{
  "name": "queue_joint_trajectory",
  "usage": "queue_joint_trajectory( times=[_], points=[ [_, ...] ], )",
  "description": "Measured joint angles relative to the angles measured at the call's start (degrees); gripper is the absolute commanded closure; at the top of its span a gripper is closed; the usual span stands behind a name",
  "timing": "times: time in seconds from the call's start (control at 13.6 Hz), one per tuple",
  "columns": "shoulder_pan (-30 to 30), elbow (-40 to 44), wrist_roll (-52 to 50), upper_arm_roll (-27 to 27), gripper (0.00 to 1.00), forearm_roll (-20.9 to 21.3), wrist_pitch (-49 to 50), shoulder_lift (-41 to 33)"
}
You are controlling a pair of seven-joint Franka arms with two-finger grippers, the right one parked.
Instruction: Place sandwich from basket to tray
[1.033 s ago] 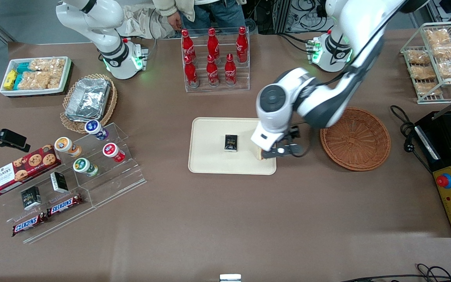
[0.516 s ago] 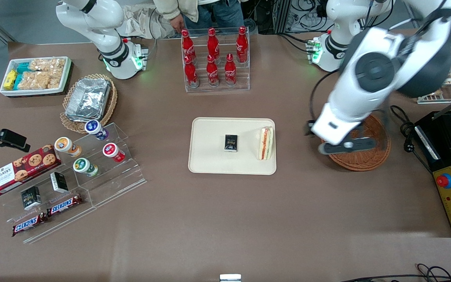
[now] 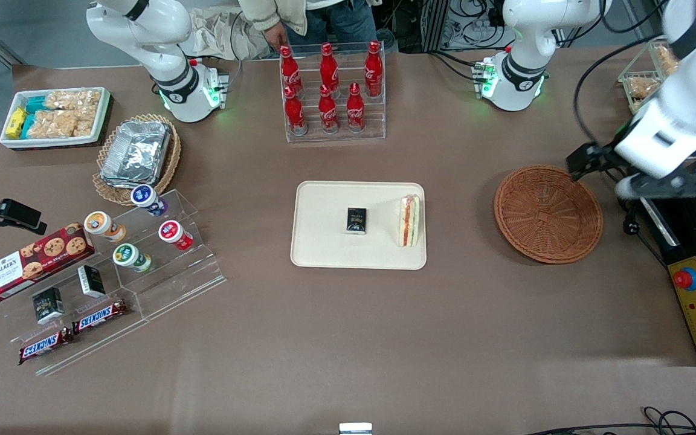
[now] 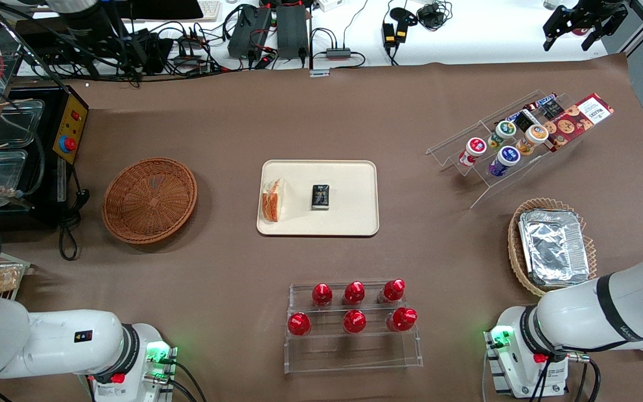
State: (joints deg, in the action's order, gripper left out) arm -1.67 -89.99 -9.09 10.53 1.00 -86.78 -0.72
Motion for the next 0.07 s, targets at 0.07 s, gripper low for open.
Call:
queue_joint_trajectory(
  times=[0.07],
  points=[
    [1.9, -0.4, 0.1, -2.4, 0.0, -0.1, 0.3, -1.1]
  ],
)
